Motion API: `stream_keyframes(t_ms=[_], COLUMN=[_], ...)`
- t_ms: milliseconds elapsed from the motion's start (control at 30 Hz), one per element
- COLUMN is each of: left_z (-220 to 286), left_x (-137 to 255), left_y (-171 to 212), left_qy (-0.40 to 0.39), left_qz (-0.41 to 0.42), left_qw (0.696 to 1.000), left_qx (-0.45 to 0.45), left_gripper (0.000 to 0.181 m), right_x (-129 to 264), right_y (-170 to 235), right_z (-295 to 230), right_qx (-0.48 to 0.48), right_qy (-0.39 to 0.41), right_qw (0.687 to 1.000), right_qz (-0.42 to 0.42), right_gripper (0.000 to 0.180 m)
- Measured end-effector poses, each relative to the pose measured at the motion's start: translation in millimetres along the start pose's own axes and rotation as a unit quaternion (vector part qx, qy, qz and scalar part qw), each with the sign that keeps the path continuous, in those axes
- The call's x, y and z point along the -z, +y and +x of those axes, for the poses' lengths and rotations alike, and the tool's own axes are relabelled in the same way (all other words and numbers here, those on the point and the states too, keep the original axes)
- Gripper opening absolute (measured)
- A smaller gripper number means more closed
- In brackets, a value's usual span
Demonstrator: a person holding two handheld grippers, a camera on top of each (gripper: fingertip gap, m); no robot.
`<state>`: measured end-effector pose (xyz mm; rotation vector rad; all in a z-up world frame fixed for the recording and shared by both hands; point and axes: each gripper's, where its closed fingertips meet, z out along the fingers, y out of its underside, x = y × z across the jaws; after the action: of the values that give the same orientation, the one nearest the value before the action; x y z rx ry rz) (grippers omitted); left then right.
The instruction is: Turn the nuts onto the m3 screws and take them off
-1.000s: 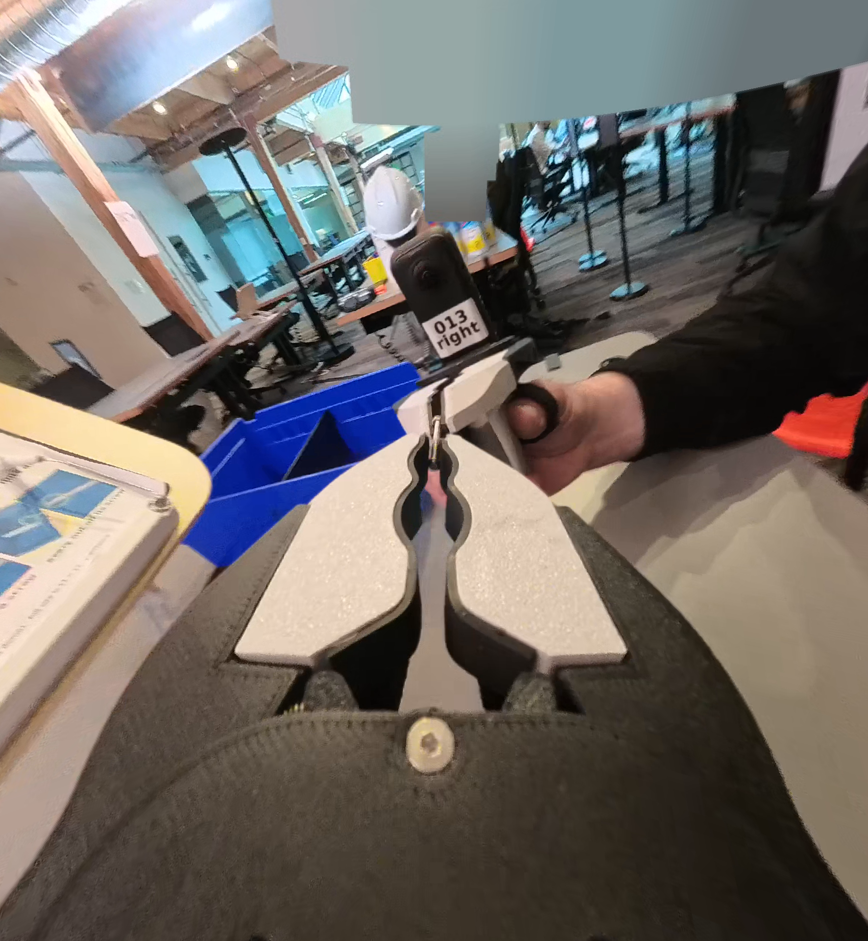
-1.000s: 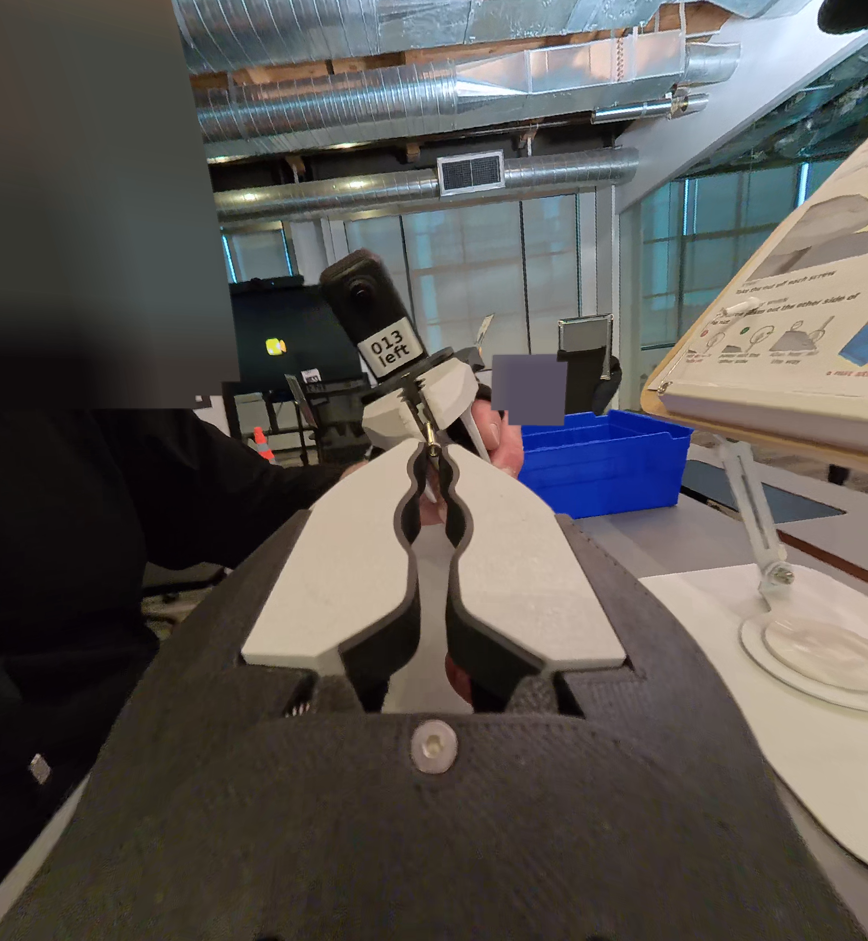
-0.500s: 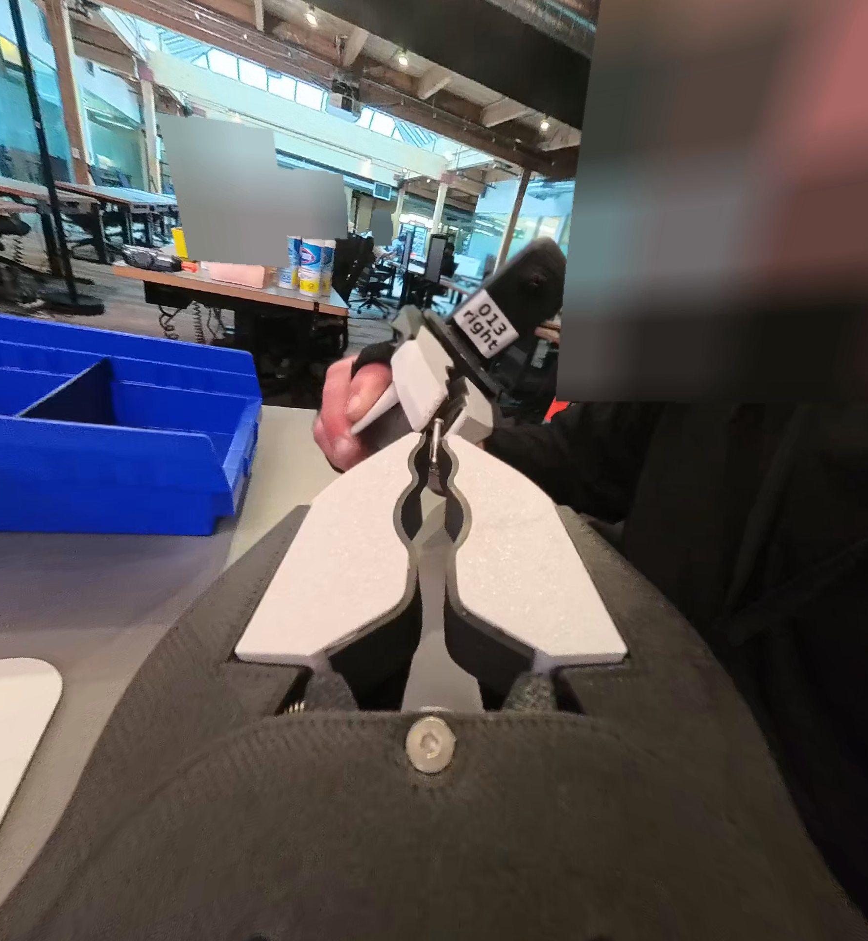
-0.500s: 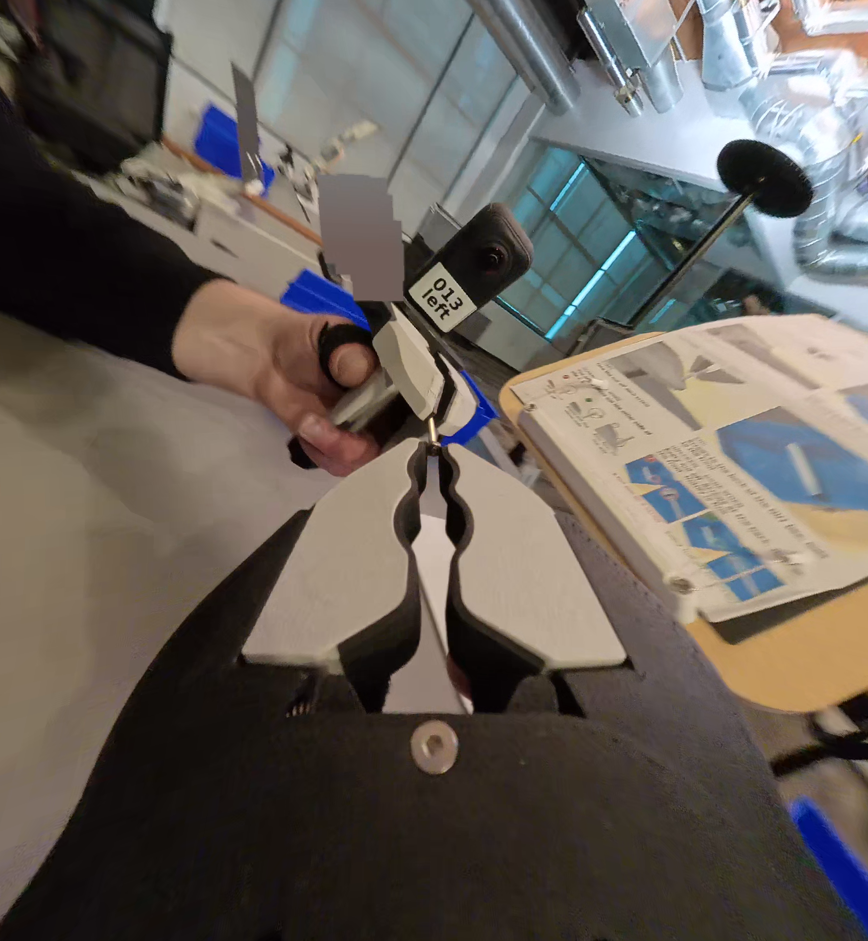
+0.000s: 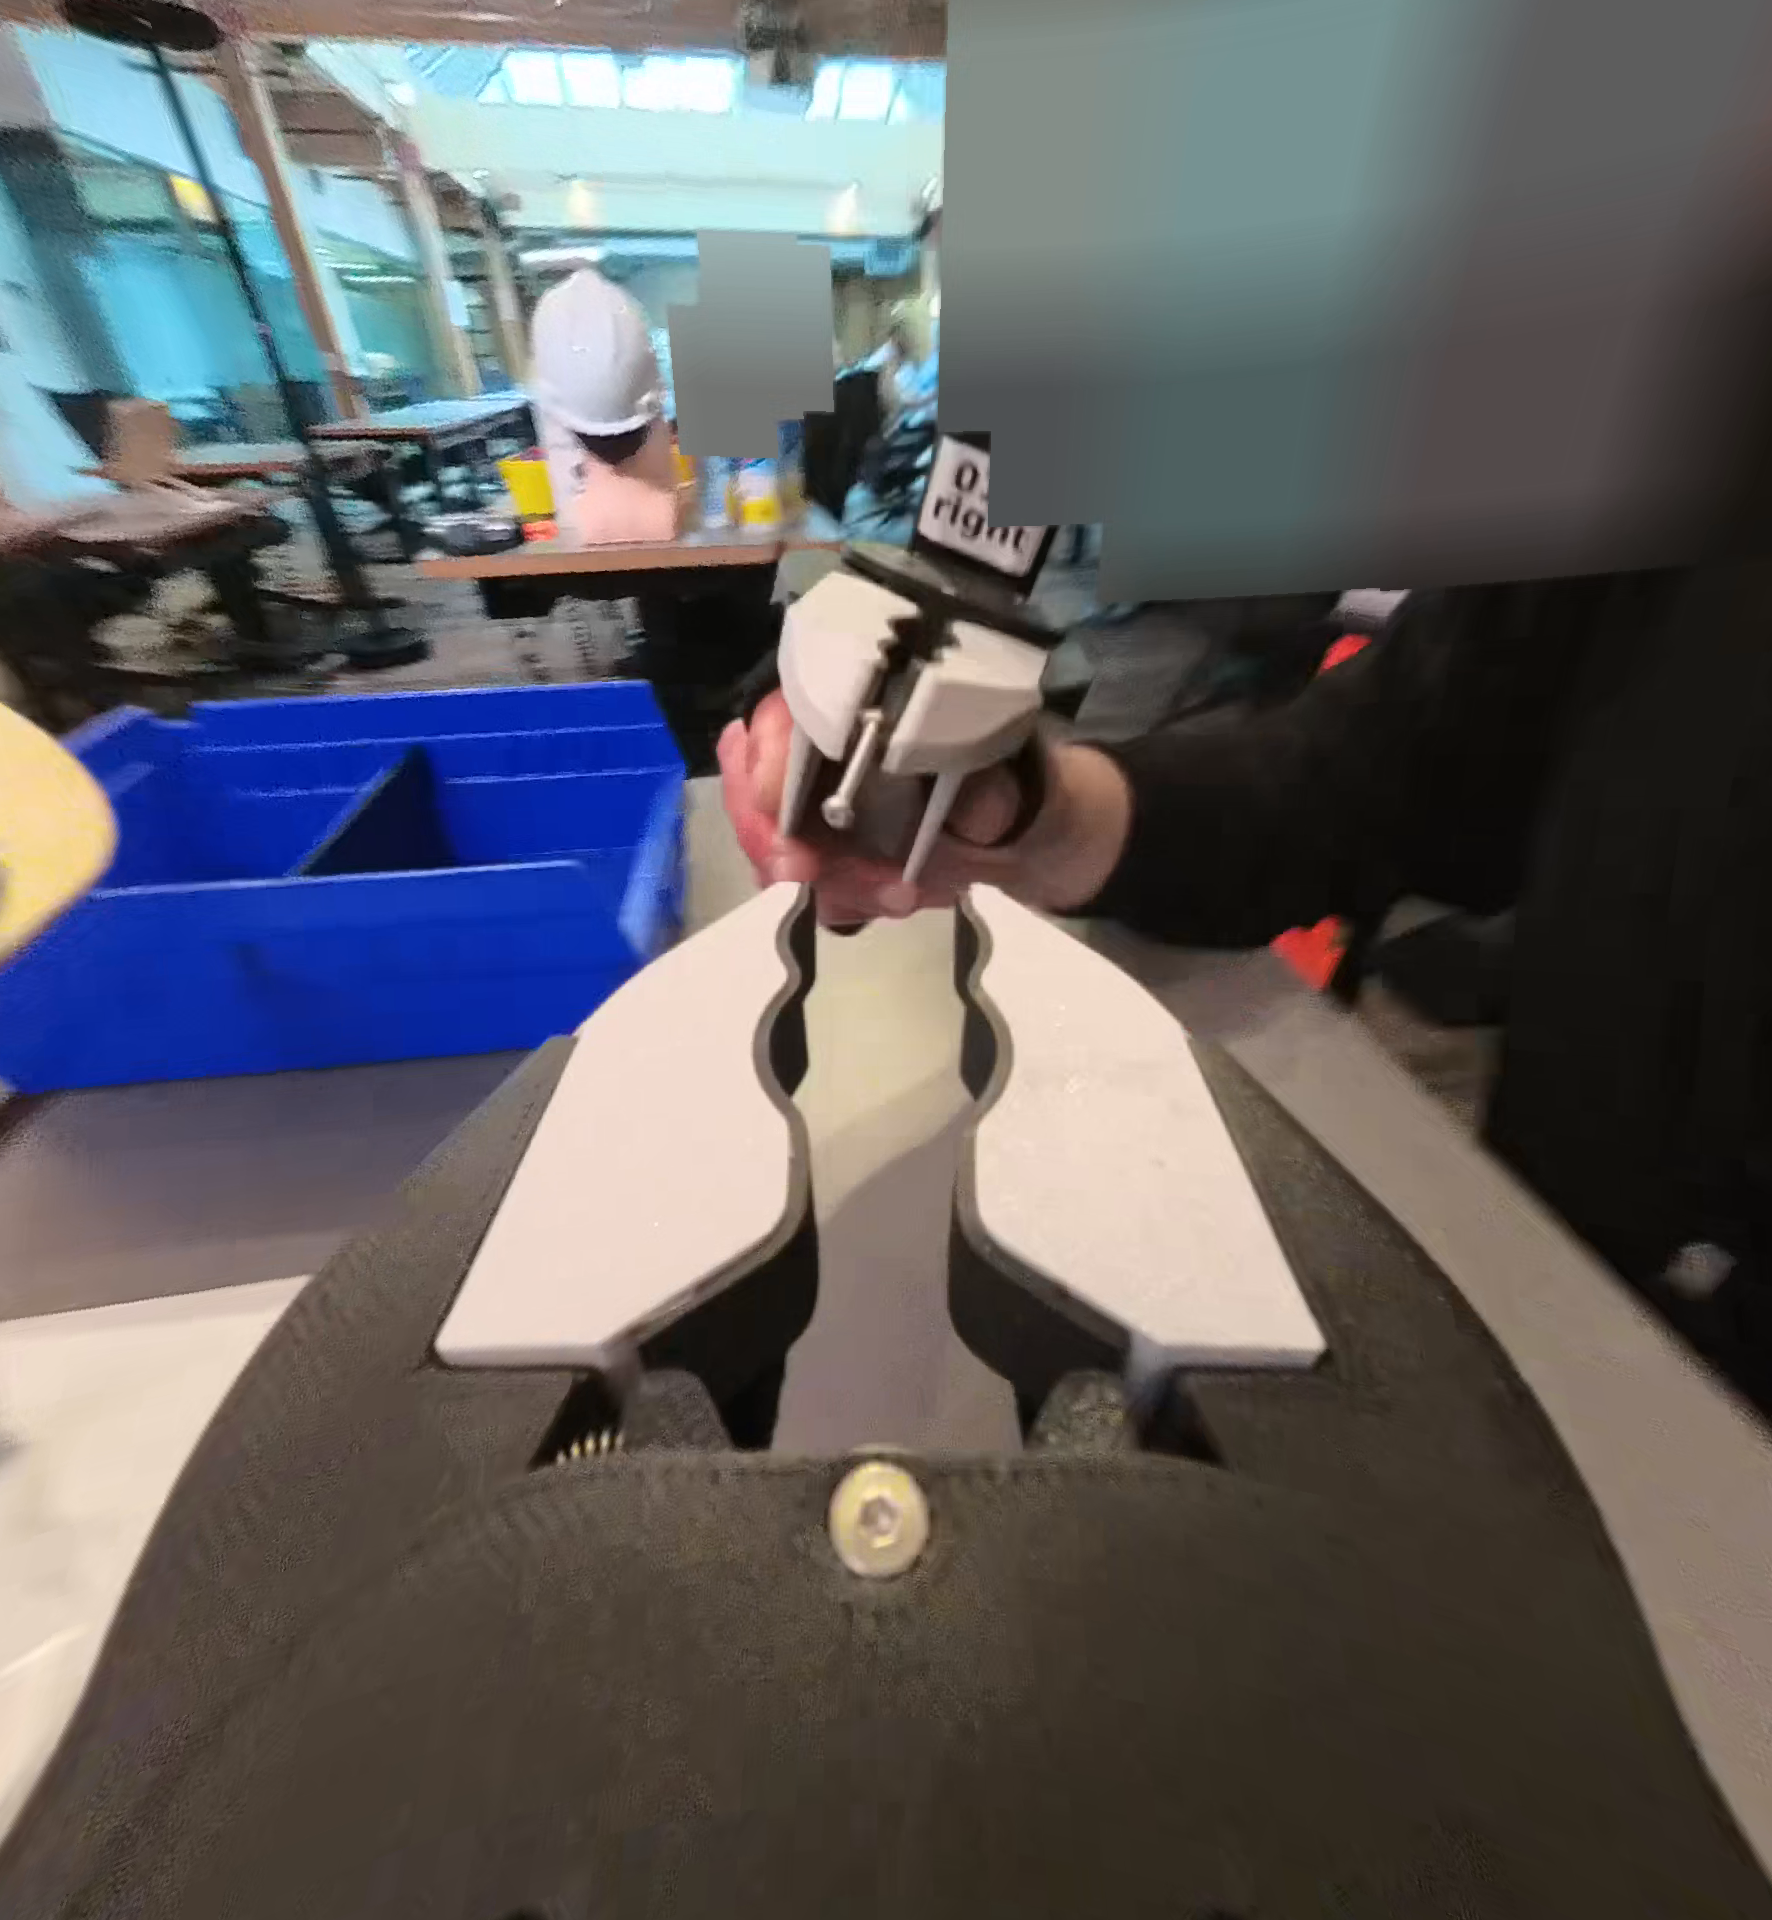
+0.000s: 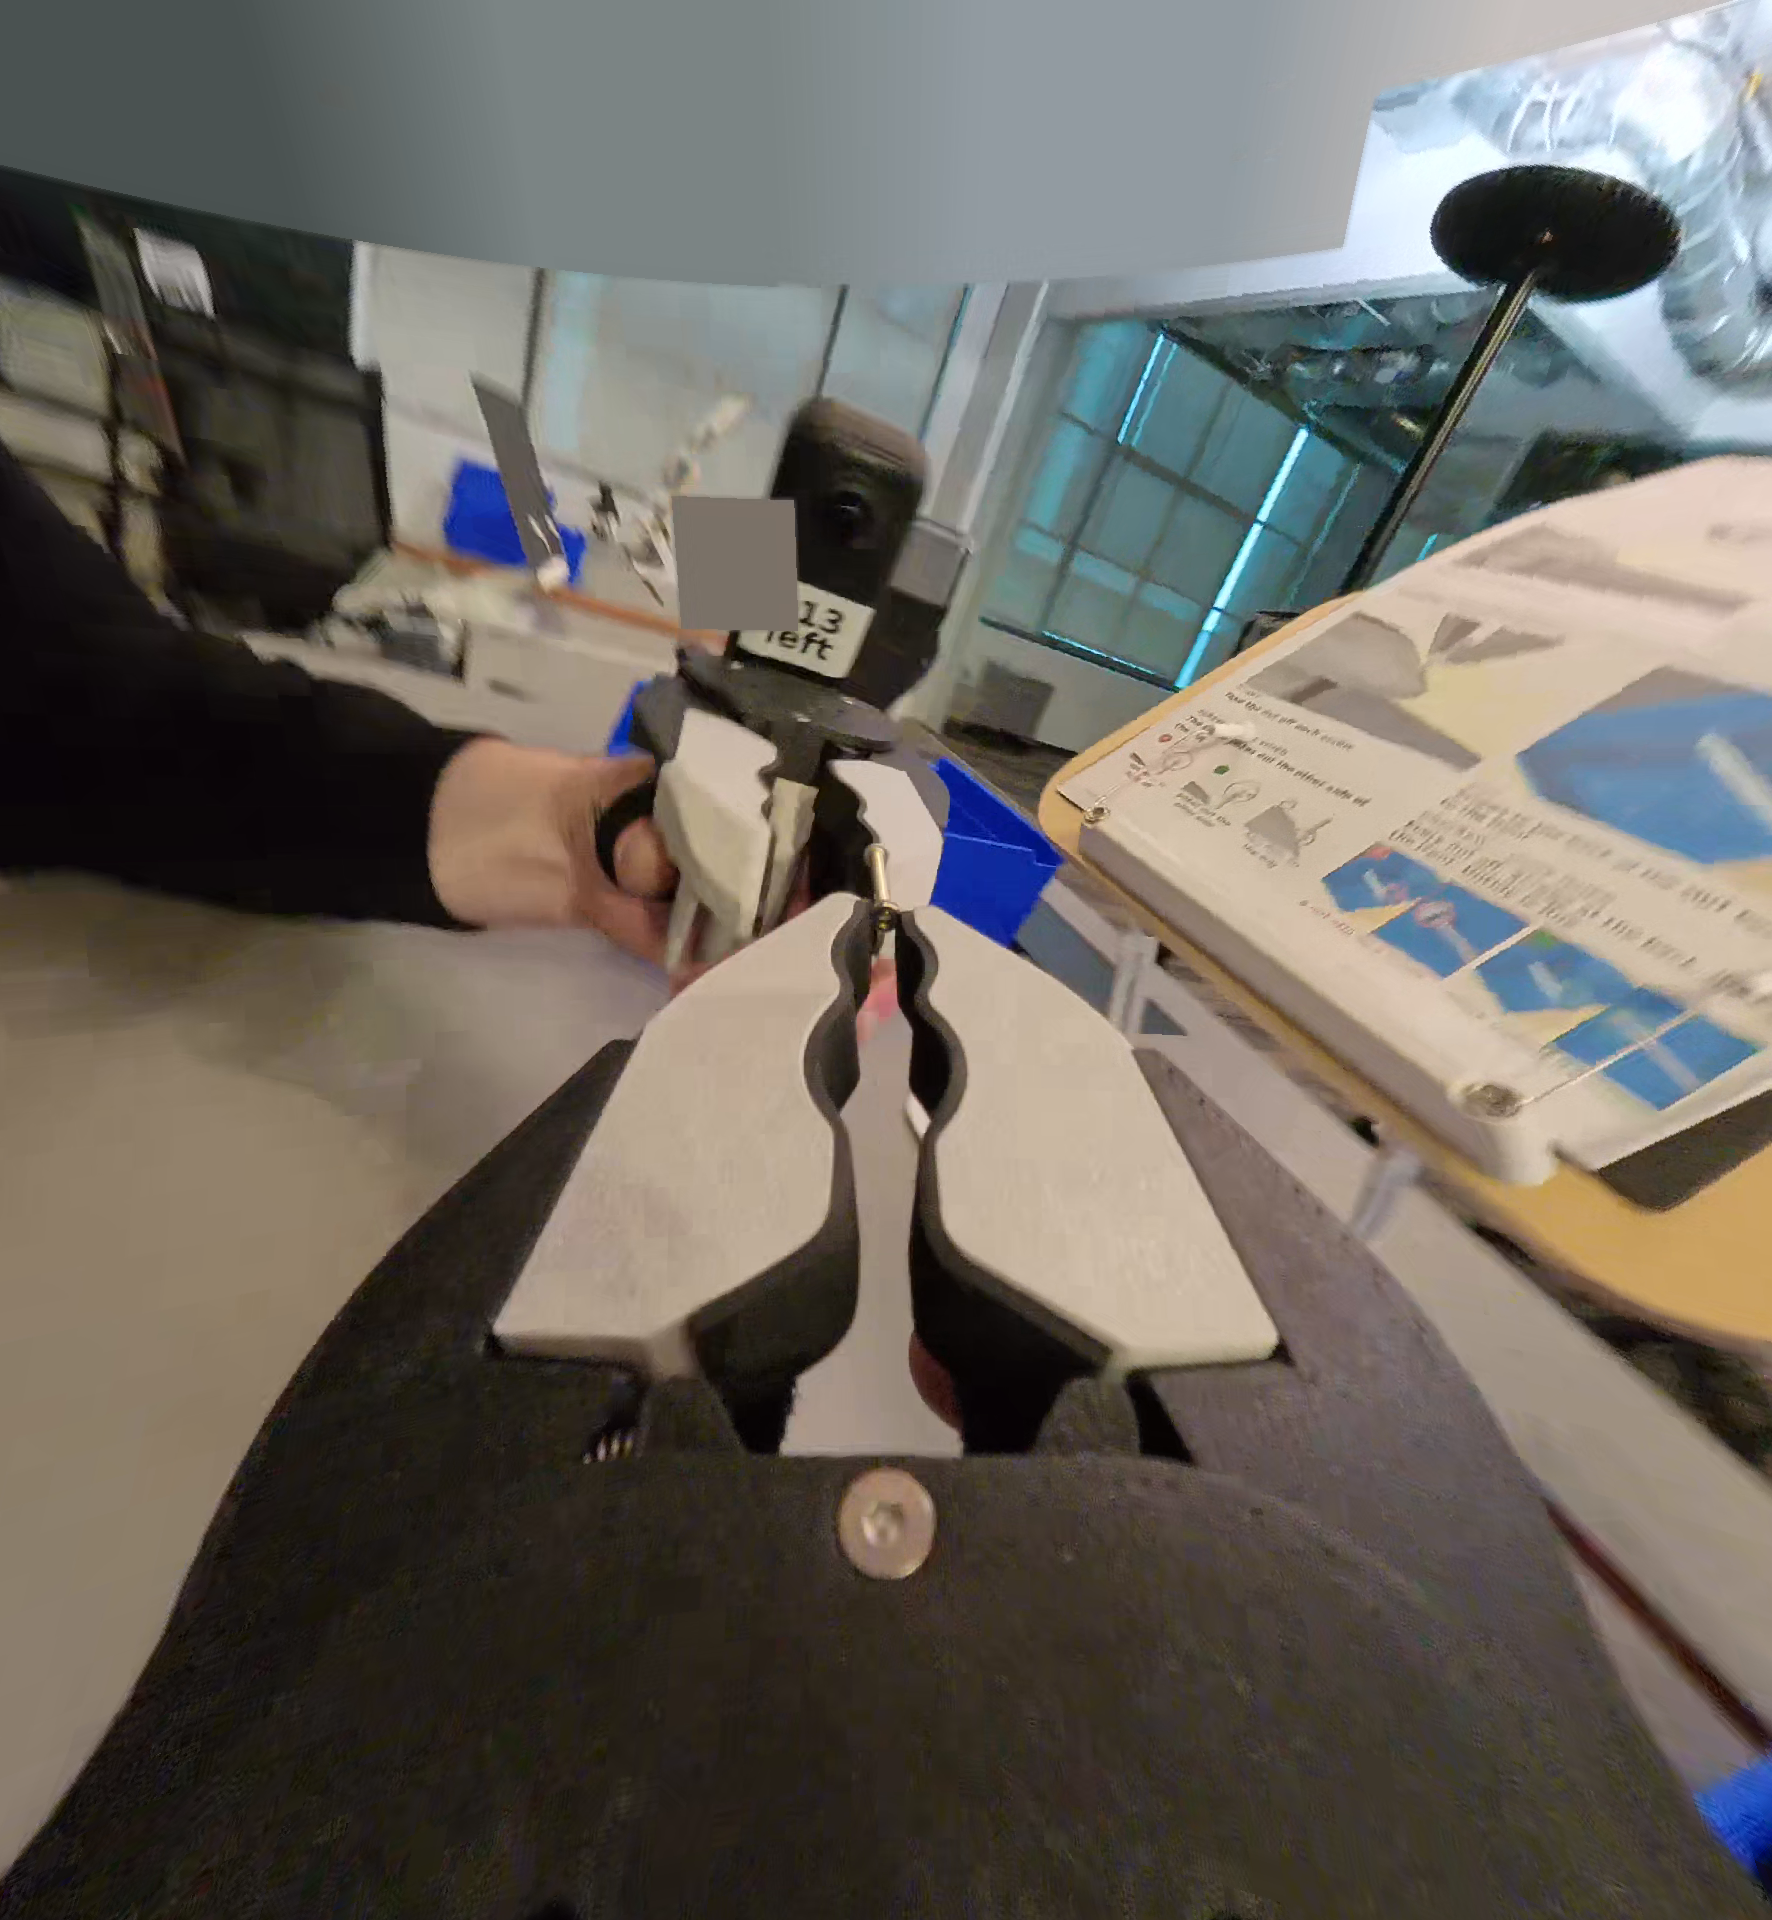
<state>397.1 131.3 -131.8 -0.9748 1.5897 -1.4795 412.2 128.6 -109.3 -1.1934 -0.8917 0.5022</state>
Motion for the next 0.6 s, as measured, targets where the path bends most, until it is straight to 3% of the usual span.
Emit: stream_keyframes(t_ms=[200,367,600], left_z=[-11,-8,-5], left_x=[4,3,2], left_y=[-7,-3,-4], left_qy=[-0.104,-0.121,-0.128], left_qz=[-0.022,-0.061,-0.067], left_qw=[0.983,0.967,0.958], left_qx=[-0.146,-0.216,-0.246], left_gripper=[0.023,0.017,0.004], right_x=[0,-4,-5], right_y=[9,17,17], right_z=[1,-5,-8], right_qx=[-0.155,-0.237,-0.274], right_qy=[-0.072,-0.117,-0.139], right_qw=[0.985,0.963,0.949], right_qz=[0.037,0.062,0.075], right_gripper=[0.004,0.004,0.005])
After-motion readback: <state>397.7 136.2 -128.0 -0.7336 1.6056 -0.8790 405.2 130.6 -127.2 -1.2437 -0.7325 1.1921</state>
